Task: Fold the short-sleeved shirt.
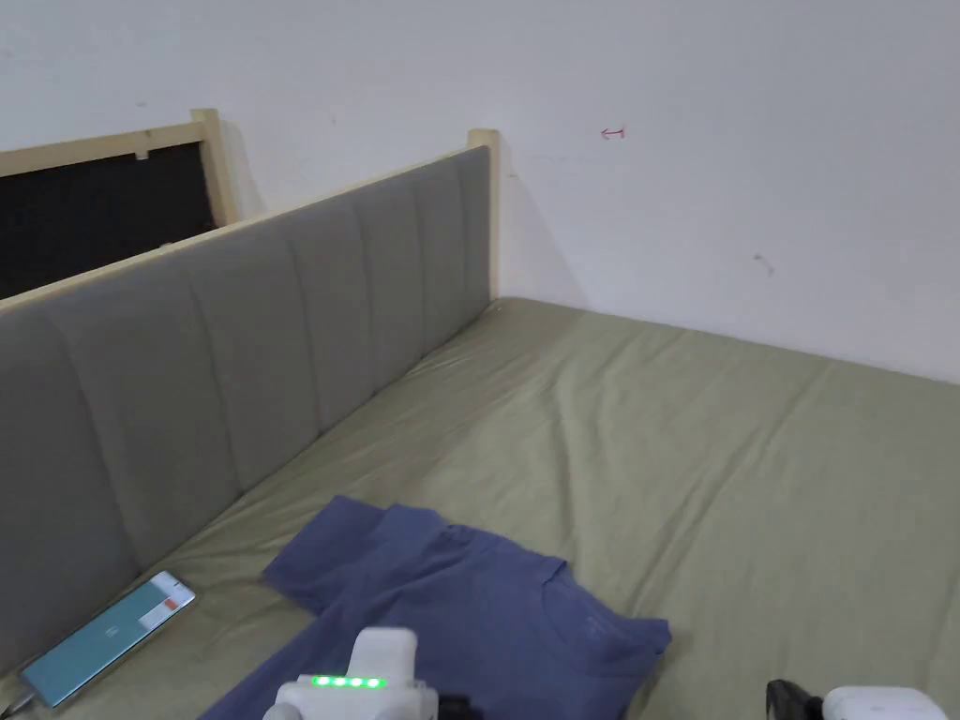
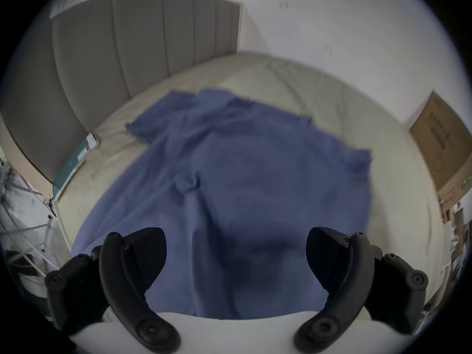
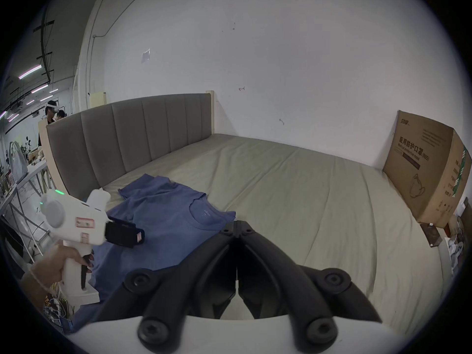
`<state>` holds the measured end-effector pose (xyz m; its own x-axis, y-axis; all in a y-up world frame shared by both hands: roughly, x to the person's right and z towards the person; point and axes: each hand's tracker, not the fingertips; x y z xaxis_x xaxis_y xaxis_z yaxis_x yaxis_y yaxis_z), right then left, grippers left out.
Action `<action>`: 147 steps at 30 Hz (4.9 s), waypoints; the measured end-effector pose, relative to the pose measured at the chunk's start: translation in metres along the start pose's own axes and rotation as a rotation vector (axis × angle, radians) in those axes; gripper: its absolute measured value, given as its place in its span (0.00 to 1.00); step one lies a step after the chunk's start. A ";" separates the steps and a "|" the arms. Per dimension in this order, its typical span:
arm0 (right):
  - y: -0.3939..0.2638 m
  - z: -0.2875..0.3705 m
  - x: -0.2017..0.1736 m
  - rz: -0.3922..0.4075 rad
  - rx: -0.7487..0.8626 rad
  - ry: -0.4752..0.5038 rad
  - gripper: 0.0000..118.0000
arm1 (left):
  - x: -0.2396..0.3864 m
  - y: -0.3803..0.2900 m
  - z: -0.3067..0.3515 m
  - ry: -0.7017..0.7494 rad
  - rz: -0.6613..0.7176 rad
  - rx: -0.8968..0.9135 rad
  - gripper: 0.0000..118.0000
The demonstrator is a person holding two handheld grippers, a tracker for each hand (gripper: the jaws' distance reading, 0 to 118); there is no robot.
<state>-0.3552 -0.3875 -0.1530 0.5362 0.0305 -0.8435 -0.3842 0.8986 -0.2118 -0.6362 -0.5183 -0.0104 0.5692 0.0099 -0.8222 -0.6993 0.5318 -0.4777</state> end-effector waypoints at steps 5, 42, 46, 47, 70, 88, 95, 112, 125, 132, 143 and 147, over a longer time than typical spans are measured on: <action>-0.005 -0.007 0.006 -0.029 -0.034 0.007 0.00 | 0.007 -0.010 -0.015 0.003 0.018 -0.037 0.92; -0.012 0.180 0.208 -0.292 0.132 -0.566 0.00 | 0.397 -0.016 0.166 -1.029 -0.425 0.023 0.05; -0.035 0.179 0.220 -0.325 0.059 -0.585 0.00 | 0.432 -0.069 0.111 -0.836 -0.593 -0.113 0.12; -0.040 0.176 0.219 -0.329 0.041 -0.583 0.00 | 0.434 -0.079 0.100 -0.792 -0.627 -0.137 0.27; -0.065 0.103 0.194 -0.313 -0.089 -0.366 0.00 | 0.223 0.004 0.075 -0.454 -0.234 0.059 0.46; -0.077 0.053 0.220 -0.398 -0.211 -0.341 0.00 | 0.281 0.041 -0.021 -0.233 -0.432 -0.009 0.11; -0.016 -0.003 0.270 -0.277 -0.181 -0.183 0.01 | 0.249 0.063 0.027 -0.367 -0.321 0.040 0.03; -0.053 -0.177 0.345 -0.097 -0.793 -0.088 0.31 | 0.230 0.070 0.054 -0.357 -0.365 0.079 0.03; 0.069 -0.042 0.381 -0.385 -0.414 -0.241 0.07 | 0.177 0.111 0.155 -0.292 -0.318 0.327 0.03; 0.157 0.086 0.424 -0.432 -0.148 -0.336 0.07 | 0.147 0.148 0.239 -0.248 -0.295 0.539 0.03; 0.228 0.193 0.419 -0.500 0.089 -0.338 0.07 | 0.143 0.191 0.351 -0.195 -0.318 0.765 0.03; 0.260 0.183 0.414 -0.497 0.119 -0.338 0.07 | 0.145 0.227 0.356 -0.210 -0.273 0.767 0.03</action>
<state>-0.0957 -0.0615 -0.4667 0.8461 -0.2850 -0.4505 0.0491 0.8832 -0.4665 -0.5581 -0.0947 -0.1278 0.7972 -0.0855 -0.5976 -0.0808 0.9659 -0.2461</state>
